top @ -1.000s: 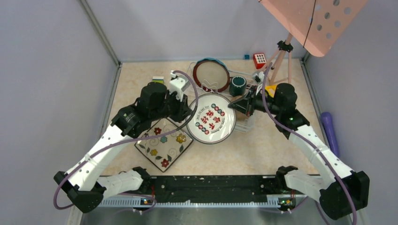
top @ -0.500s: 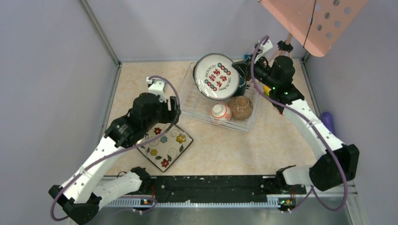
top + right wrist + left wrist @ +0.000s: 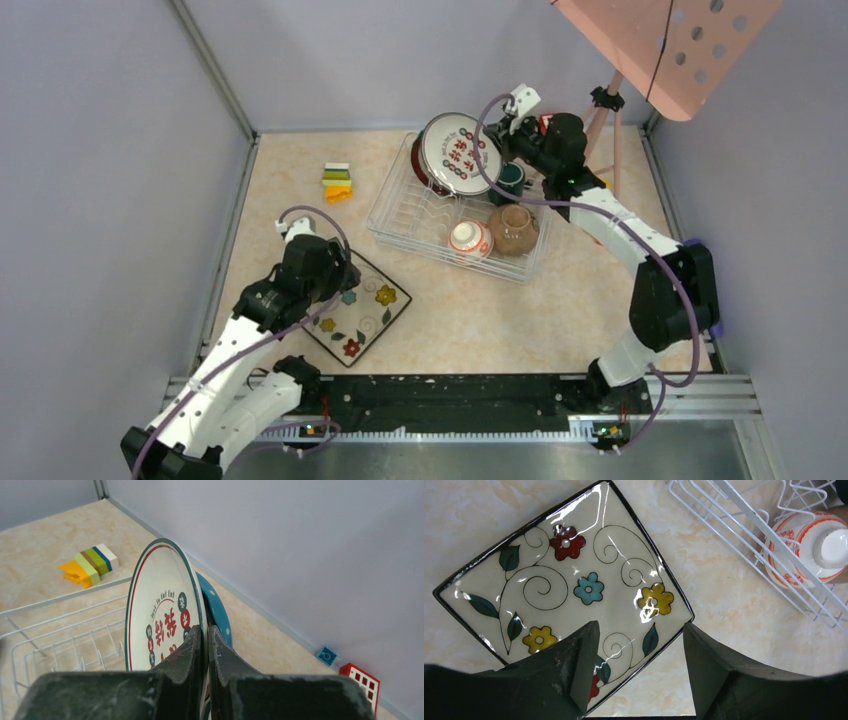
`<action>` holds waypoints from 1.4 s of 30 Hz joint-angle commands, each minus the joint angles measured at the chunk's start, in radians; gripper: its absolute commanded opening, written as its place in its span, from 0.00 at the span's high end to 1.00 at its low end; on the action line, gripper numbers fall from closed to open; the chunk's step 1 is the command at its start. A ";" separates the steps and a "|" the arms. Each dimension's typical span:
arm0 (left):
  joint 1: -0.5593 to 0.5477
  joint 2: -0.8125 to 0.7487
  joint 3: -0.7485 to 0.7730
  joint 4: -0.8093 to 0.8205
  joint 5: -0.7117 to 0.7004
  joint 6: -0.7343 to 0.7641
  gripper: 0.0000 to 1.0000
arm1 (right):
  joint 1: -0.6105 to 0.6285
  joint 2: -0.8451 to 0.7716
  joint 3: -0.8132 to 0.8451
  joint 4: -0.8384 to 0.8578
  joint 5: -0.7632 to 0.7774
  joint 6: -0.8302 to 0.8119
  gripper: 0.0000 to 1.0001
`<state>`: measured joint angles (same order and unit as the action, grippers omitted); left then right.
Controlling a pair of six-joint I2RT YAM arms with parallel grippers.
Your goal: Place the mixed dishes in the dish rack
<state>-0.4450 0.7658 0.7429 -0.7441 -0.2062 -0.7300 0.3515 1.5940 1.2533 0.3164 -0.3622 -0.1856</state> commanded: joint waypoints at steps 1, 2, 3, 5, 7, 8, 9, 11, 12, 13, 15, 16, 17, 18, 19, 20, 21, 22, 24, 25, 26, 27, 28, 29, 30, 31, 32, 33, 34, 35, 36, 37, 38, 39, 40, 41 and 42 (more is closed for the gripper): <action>0.041 -0.017 -0.019 -0.024 0.017 -0.117 0.33 | 0.017 0.018 0.070 0.225 -0.009 -0.097 1.00; 0.050 -0.015 -0.026 -0.033 0.024 -0.128 0.34 | 0.018 0.030 0.068 0.244 -0.020 -0.115 1.00; 0.056 -0.016 -0.034 -0.035 0.035 -0.134 0.34 | 0.022 0.041 0.065 0.270 -0.028 -0.135 1.00; 0.065 -0.021 -0.050 -0.037 0.055 -0.143 0.34 | 0.028 0.067 0.064 0.311 -0.037 -0.159 1.00; 0.071 -0.028 -0.065 -0.039 0.072 -0.149 0.34 | 0.033 0.089 0.067 0.342 -0.045 -0.179 1.00; 0.075 -0.027 -0.068 -0.043 0.075 -0.153 0.34 | 0.035 0.099 0.071 0.351 -0.050 -0.190 1.00; 0.078 -0.027 -0.072 -0.046 0.078 -0.157 0.34 | 0.038 0.110 0.077 0.353 -0.054 -0.207 1.00; 0.079 -0.016 -0.080 -0.059 0.070 -0.177 0.34 | 0.042 0.127 0.078 0.351 -0.066 -0.232 1.00; 0.080 -0.006 -0.080 -0.066 0.068 -0.184 0.34 | 0.041 0.133 0.074 0.350 -0.074 -0.241 1.00; 0.080 0.004 -0.082 -0.072 0.064 -0.194 0.34 | 0.041 0.139 0.067 0.353 -0.083 -0.248 1.00; 0.081 0.024 -0.079 -0.091 0.052 -0.217 0.34 | 0.044 0.146 0.045 0.364 -0.114 -0.278 1.00; 0.081 0.034 -0.079 -0.094 0.048 -0.224 0.34 | 0.048 0.148 0.031 0.374 -0.119 -0.298 1.00; 0.082 0.040 -0.078 -0.101 0.046 -0.231 0.35 | 0.050 0.151 0.013 0.392 -0.126 -0.314 1.00; 0.082 0.042 -0.076 -0.106 0.044 -0.234 0.35 | 0.051 0.156 -0.007 0.419 -0.132 -0.329 1.00; 0.082 0.041 -0.072 -0.110 0.042 -0.236 0.35 | 0.054 0.166 -0.026 0.451 -0.132 -0.344 1.00; 0.082 0.037 -0.071 -0.115 0.042 -0.236 0.35 | 0.057 0.176 -0.043 0.478 -0.130 -0.352 1.00; 0.082 0.033 -0.069 -0.120 0.040 -0.236 0.35 | 0.060 0.185 -0.050 0.488 -0.129 -0.367 1.00; 0.082 0.025 -0.067 -0.126 0.036 -0.236 0.35 | 0.063 0.192 -0.051 0.484 -0.125 -0.377 1.00; 0.082 0.013 -0.067 -0.140 0.028 -0.239 0.35 | 0.070 0.199 -0.053 0.466 -0.126 -0.387 1.00; 0.082 0.008 -0.070 -0.146 0.027 -0.242 0.35 | 0.072 0.198 -0.058 0.467 -0.127 -0.387 1.00; 0.084 0.008 -0.072 -0.149 0.030 -0.245 0.35 | 0.074 0.197 -0.069 0.471 -0.128 -0.387 1.00; 0.084 0.008 -0.076 -0.154 0.032 -0.251 0.35 | 0.078 0.194 -0.076 0.473 -0.128 -0.387 1.00; 0.083 0.010 -0.083 -0.157 0.035 -0.256 0.34 | 0.081 0.190 -0.080 0.473 -0.125 -0.388 1.00; 0.083 0.010 -0.086 -0.161 0.035 -0.264 0.34 | 0.084 0.185 -0.080 0.461 -0.122 -0.387 0.89; 0.084 0.013 -0.088 -0.170 0.032 -0.273 0.33 | 0.086 0.180 -0.078 0.443 -0.119 -0.385 0.75; 0.086 0.016 -0.088 -0.181 0.027 -0.281 0.32 | 0.087 0.175 -0.072 0.420 -0.112 -0.374 0.56; 0.087 0.019 -0.088 -0.193 0.019 -0.288 0.30 | 0.087 0.166 -0.060 0.385 -0.107 -0.359 0.34; 0.089 0.025 -0.086 -0.214 0.009 -0.302 0.27 | 0.086 0.158 -0.044 0.344 -0.101 -0.345 0.09; 0.089 0.030 -0.084 -0.230 -0.003 -0.313 0.24 | 0.087 0.149 -0.026 0.297 -0.098 -0.332 0.02; 0.090 0.035 -0.084 -0.239 -0.007 -0.318 0.22 | 0.087 0.135 -0.012 0.258 -0.099 -0.318 0.01; 0.093 0.038 -0.085 -0.249 -0.009 -0.325 0.21 | 0.086 0.111 -0.012 0.243 -0.096 -0.301 0.01; 0.094 0.041 -0.089 -0.255 -0.009 -0.331 0.20 | 0.088 0.090 -0.022 0.246 -0.081 -0.270 0.01; 0.094 0.042 -0.094 -0.258 -0.005 -0.335 0.20 | 0.087 0.063 -0.030 0.239 -0.079 -0.239 0.01; 0.094 0.042 -0.101 -0.262 -0.002 -0.343 0.19 | 0.087 0.037 -0.033 0.214 -0.082 -0.217 0.01; 0.094 0.042 -0.110 -0.270 -0.001 -0.353 0.18 | 0.087 0.014 -0.034 0.187 -0.082 -0.180 0.01; 0.094 0.041 -0.116 -0.278 -0.004 -0.361 0.18 | 0.087 -0.011 -0.033 0.159 -0.080 -0.135 0.01; 0.094 0.043 -0.120 -0.290 -0.012 -0.371 0.18 | 0.087 -0.034 -0.035 0.133 -0.090 -0.099 0.01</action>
<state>-0.3561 0.8074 0.6437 -0.9775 -0.1864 -1.0481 0.4301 1.7092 1.1790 0.5091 -0.4416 -0.4389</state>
